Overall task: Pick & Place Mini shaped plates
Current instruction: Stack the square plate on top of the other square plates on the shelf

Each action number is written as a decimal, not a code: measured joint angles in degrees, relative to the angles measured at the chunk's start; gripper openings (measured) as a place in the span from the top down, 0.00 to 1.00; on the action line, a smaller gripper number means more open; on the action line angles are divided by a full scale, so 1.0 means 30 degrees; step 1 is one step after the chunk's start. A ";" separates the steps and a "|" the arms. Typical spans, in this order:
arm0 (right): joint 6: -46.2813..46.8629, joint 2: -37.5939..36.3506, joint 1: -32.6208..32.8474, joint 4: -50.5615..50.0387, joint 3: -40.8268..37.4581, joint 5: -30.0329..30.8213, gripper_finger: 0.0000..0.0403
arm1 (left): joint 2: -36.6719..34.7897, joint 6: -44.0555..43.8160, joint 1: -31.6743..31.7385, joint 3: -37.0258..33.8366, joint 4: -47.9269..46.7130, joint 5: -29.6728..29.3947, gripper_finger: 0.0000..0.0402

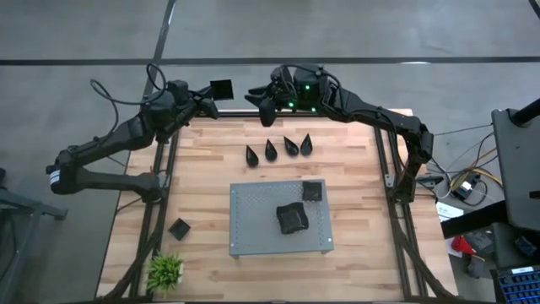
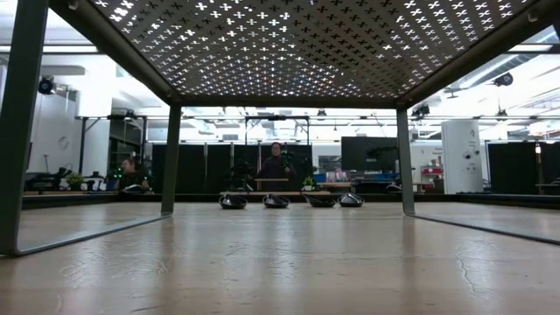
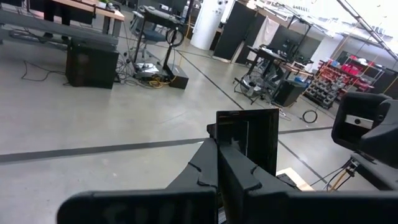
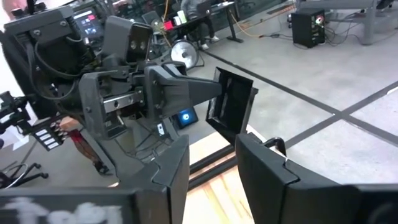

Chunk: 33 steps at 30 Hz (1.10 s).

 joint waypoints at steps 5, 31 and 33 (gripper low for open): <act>-0.0059 0.0004 0.0169 -0.0011 -0.0007 0.0332 0.70 | 0.0000 0.0083 0.0000 0.0000 -0.0003 0.0000 1.00; 0.0005 0.0335 0.0307 0.0445 -0.0021 0.1887 0.71 | 0.0014 -0.0028 -0.0007 0.0000 0.0175 0.0007 1.00; 0.0157 0.0601 0.0377 0.0692 -0.0022 0.1820 0.70 | 0.0022 -0.0034 -0.0015 0.0000 0.0273 0.0012 1.00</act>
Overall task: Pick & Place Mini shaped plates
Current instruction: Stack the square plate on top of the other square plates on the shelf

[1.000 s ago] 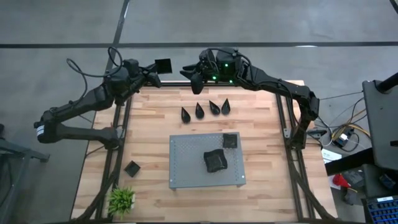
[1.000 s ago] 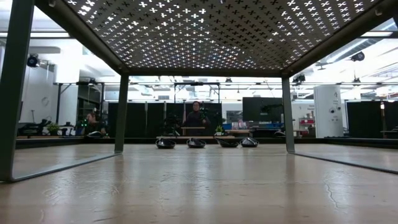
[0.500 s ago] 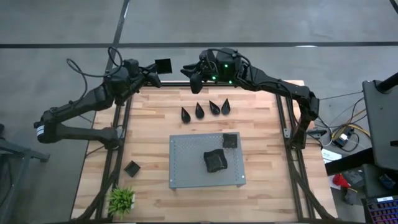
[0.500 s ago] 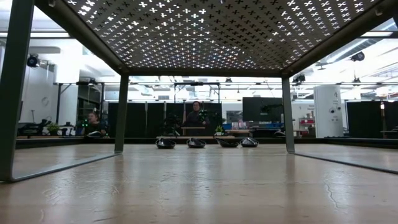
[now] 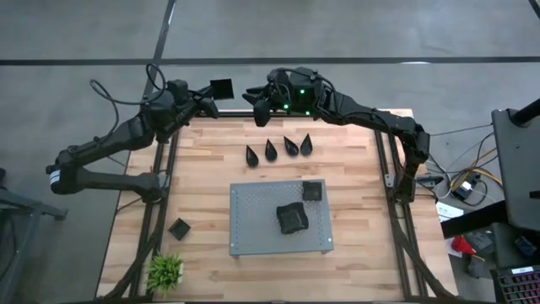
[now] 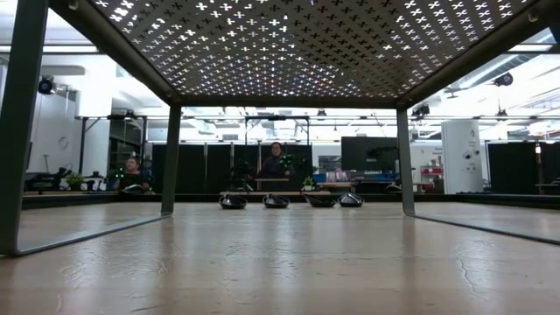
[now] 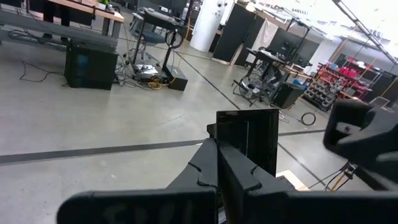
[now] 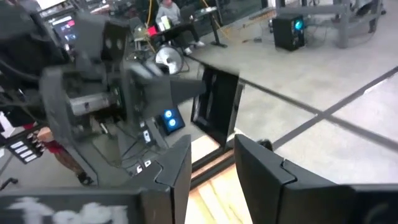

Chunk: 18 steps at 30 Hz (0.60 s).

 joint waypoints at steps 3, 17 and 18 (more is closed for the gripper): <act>0.0271 0.0355 0.0204 -0.0018 -0.0007 -0.0023 0.70 | 0.0116 0.0126 -0.0191 0.0007 0.0578 0.0044 1.00; -0.0673 0.0593 0.0302 0.0750 0.0015 0.1174 0.75 | 0.0698 0.0057 -0.1065 0.0007 0.1237 0.0112 1.00; -0.0674 0.0598 0.0305 0.0729 0.0015 0.1174 0.75 | 0.0732 0.0149 -0.1176 0.0007 0.1355 0.0112 1.00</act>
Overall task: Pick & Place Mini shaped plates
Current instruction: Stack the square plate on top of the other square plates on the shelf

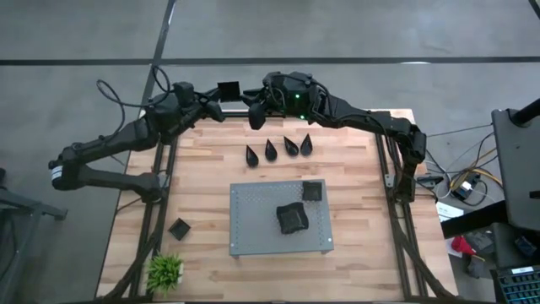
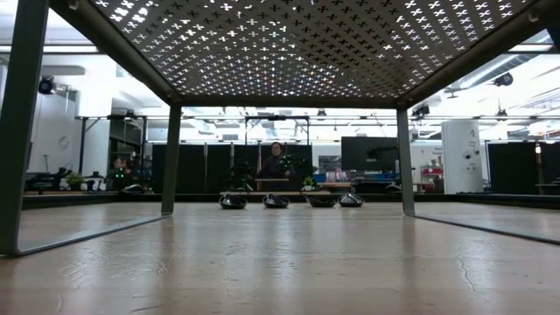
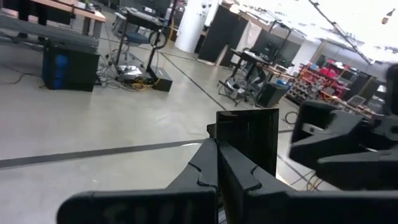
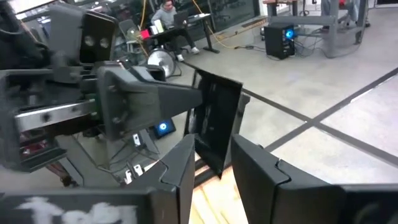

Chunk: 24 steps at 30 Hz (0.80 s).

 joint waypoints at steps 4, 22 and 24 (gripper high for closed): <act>-0.0042 0.0046 0.0005 -0.0088 0.0000 0.0000 0.77 | 0.0040 0.0196 -0.0408 0.0000 0.0042 0.0037 1.00; 0.0007 0.0046 0.0005 -0.0076 0.0000 -0.0029 0.85 | -0.0003 0.0485 -0.0922 0.0000 0.0565 -0.0262 1.00; 0.0007 0.0046 0.0005 -0.0081 0.0000 -0.0029 0.88 | -0.0003 0.0483 -0.0922 0.0000 0.0563 -0.0275 1.00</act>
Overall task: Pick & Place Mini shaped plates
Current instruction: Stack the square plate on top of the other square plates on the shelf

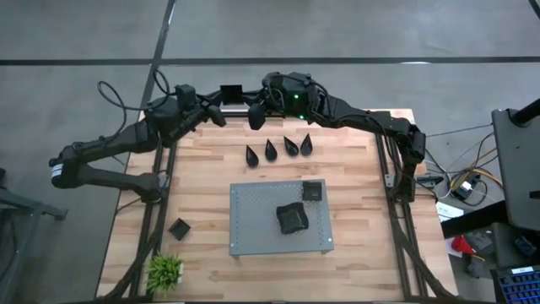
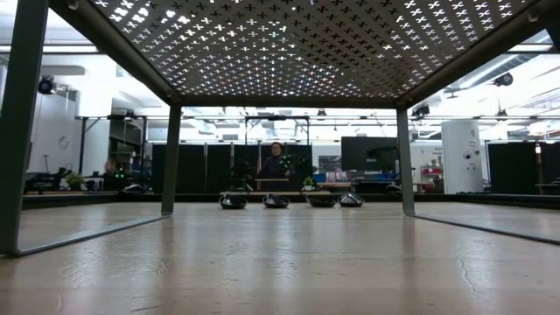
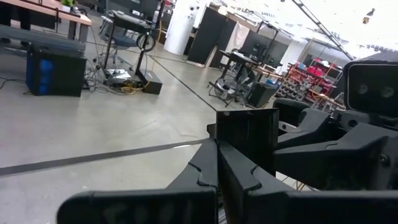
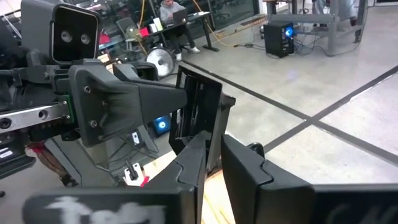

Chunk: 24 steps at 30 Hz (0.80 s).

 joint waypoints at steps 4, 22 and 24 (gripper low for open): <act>0.0000 0.0000 0.0000 0.0007 0.0000 -0.0012 0.94 | 0.0000 0.0002 0.0000 0.0000 0.0002 -0.0009 1.00; 0.2817 -0.0130 -0.1440 -0.0441 0.0000 -0.2733 0.98 | -0.0102 -0.0267 -0.0005 0.0000 0.1027 0.2947 0.69; 0.3106 -0.0182 -0.1818 -0.0856 0.0000 -0.3784 0.98 | -0.0147 -0.0278 -0.0029 0.0000 0.1145 0.3665 0.64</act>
